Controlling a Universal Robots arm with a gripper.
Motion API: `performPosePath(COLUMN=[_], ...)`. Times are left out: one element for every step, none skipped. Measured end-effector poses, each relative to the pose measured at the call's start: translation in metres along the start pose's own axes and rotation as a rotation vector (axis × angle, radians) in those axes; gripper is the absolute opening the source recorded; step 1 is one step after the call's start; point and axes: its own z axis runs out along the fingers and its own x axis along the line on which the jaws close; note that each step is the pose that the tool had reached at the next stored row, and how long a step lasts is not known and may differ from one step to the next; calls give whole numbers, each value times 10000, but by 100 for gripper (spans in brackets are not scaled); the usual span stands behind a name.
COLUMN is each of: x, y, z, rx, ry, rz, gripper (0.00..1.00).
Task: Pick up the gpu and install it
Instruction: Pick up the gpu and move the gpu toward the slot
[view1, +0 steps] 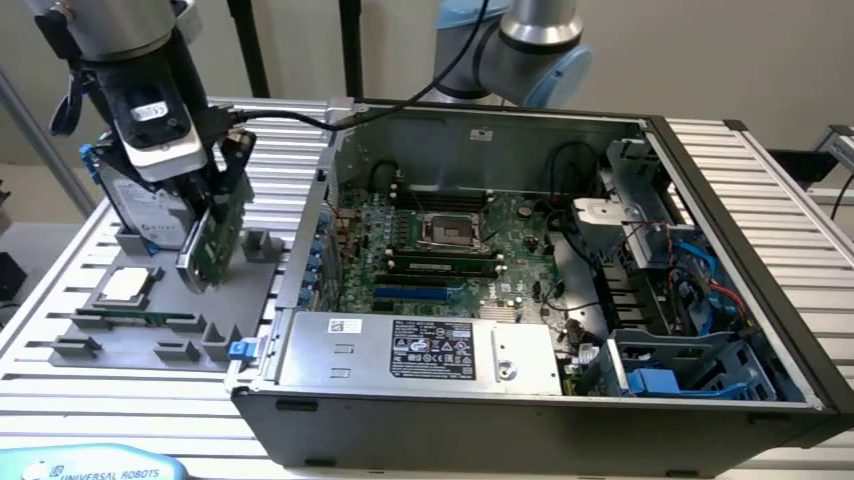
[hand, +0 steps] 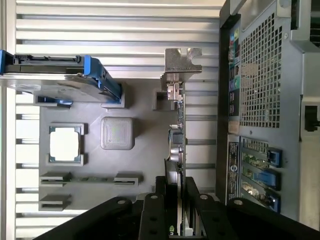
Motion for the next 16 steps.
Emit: performPosePath(x=[-19, -38, -61, -88, -116, -145, -174, -207, -239, -273, -306, -345, -386, -432, -479, -525], y=[3, 5, 8, 11, 13, 16, 18, 21, 24, 27, 29, 32, 35, 38, 40, 43], z=[-46, -88, -133, -178, -222, -266, -310, -358, -402, -447, -489, -535, -578, -623, -667, -710], rx=[2, 0, 0, 1, 0, 0, 1, 0, 1, 0, -1, 1, 1, 0, 2, 1], ry=[6, 8, 13, 18, 22, 28, 33, 38, 44, 48, 52, 61, 67, 75, 86, 95], rz=[0, 0, 1, 1, 1, 2, 2, 2, 2, 2, 3, 4, 3, 5, 5, 5], gripper=[27, 27, 27, 27, 27, 27, 27, 27, 27, 27, 27, 27, 27, 27, 27, 27])
